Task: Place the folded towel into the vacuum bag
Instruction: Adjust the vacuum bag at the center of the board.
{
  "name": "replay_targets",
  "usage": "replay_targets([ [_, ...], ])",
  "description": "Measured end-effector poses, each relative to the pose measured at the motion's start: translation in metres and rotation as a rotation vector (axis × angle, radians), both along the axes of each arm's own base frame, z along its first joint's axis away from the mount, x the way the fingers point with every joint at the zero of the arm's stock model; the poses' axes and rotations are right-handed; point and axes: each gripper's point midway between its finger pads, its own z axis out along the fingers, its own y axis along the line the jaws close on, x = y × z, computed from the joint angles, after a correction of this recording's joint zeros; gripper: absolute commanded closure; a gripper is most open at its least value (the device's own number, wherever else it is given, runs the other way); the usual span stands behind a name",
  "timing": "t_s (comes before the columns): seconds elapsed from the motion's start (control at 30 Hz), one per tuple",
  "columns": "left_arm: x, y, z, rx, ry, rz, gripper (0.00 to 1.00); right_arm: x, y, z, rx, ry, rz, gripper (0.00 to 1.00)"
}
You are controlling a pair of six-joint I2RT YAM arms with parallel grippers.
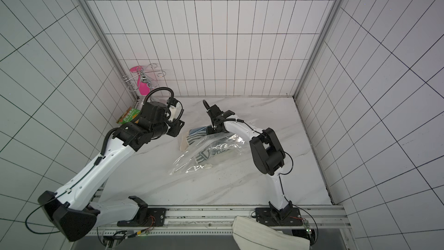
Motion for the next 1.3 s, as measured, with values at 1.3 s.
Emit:
replay_targets([
  [1.3, 0.061, -0.031, -0.203, -0.094, 0.389, 0.202, 0.57, 0.002, -0.114, -0.027, 0.164, -0.095, -0.531, 0.31],
])
